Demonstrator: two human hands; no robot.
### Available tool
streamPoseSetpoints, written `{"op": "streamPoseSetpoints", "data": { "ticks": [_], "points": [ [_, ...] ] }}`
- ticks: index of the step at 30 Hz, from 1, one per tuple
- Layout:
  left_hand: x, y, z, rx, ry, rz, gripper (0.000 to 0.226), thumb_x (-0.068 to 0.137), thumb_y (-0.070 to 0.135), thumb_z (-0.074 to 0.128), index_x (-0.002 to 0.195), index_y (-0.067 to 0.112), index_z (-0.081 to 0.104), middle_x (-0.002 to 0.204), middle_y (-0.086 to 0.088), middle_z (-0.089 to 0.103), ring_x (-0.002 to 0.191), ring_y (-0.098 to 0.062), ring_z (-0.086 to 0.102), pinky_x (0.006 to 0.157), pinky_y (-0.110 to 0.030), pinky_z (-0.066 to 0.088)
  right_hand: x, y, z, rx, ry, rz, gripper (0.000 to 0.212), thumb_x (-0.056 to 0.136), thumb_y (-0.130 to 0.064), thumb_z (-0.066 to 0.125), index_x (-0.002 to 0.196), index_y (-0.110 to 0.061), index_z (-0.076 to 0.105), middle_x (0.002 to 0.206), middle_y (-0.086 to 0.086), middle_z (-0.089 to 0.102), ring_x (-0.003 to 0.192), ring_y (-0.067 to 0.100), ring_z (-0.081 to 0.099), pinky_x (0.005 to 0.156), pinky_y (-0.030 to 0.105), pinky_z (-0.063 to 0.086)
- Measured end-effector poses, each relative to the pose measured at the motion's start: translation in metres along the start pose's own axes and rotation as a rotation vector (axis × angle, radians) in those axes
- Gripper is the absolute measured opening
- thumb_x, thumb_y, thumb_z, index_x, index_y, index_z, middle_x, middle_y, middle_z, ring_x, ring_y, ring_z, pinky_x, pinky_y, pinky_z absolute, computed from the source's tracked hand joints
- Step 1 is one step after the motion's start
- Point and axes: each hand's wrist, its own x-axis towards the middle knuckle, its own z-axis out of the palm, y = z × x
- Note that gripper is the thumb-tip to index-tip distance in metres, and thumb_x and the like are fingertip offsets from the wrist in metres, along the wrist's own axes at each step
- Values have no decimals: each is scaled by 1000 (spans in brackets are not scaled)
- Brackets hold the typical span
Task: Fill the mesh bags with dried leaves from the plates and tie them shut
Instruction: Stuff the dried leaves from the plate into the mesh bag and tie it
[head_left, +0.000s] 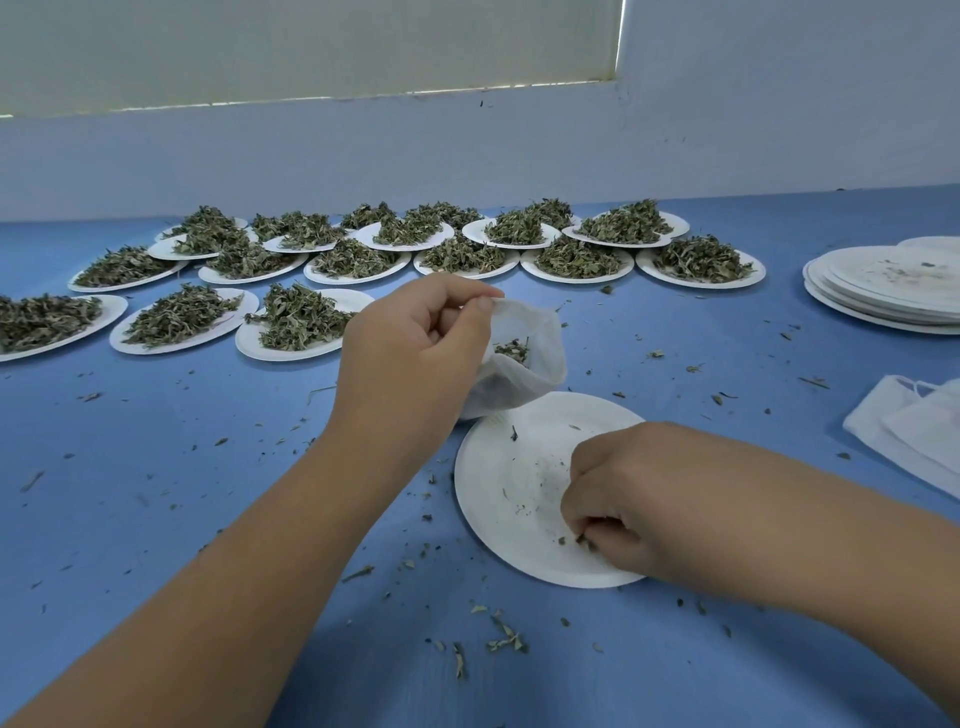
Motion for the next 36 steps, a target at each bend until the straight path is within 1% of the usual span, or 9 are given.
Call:
{"op": "streamPoseSetpoints", "data": {
  "ticks": [5,8,15,18,21,26,29,33,36],
  "points": [
    [0,1,-1,6,1,3,24,92,12,58,81,30,69,57,-10,48,45,-3,36,44,-14,34,-2,23,6,263,101,-6,12,83,-20,59,82,-25,70,84,-10,63,77,7,57,70,25,48],
    [0,1,-2,0,6,-1,23,92,12,59,81,29,69,57,-5,48,45,-3,36,44,-14,33,-6,34,-1,538,170,8,14,79,-17,68,77,-30,73,81,-16,68,76,6,64,70,24,52],
    [-2,4,0,-8,-5,3,24,92,11,59,79,30,68,52,-5,47,43,-3,36,43,-13,32,-4,26,-27,913,654,31,12,71,-18,72,71,-30,74,69,-1,69,61,10,61,60,17,50],
    [-2,5,1,-1,-3,-16,24,91,10,60,79,29,68,51,6,46,42,-3,37,44,-11,31,4,22,-44,827,755,92,9,71,-20,72,71,-29,73,65,-4,68,57,12,60,56,18,49],
    [-2,6,0,-12,-10,-29,19,91,11,61,82,25,70,52,5,49,42,-3,38,45,-9,30,16,14,-59,564,739,135,9,75,-25,68,69,-30,71,64,-9,67,62,6,59,58,15,46],
    [-2,9,-2,-85,-13,-52,17,90,14,62,80,25,71,55,-12,51,41,-2,36,43,-9,30,43,-1,-66,27,548,163,20,94,-24,53,93,-25,73,77,-8,66,72,12,55,62,22,30],
    [-1,8,-1,-115,0,-77,19,90,13,61,79,26,71,52,-3,49,40,-2,35,42,-9,29,46,-2,-67,-26,448,178,27,100,-24,44,107,-31,69,90,-5,70,78,14,59,62,26,40],
    [1,6,-3,-144,34,-109,14,90,19,63,81,27,72,47,13,47,42,-1,38,46,-17,38,37,11,-61,407,765,246,18,86,-26,64,92,-43,65,84,-23,63,77,-9,56,68,6,40],
    [2,6,-4,-169,50,-113,14,90,20,63,82,27,72,48,15,49,44,-1,41,50,-26,45,35,19,-44,894,570,394,27,82,-38,67,107,-40,58,99,-15,61,74,1,66,67,22,51]
  ]
}}
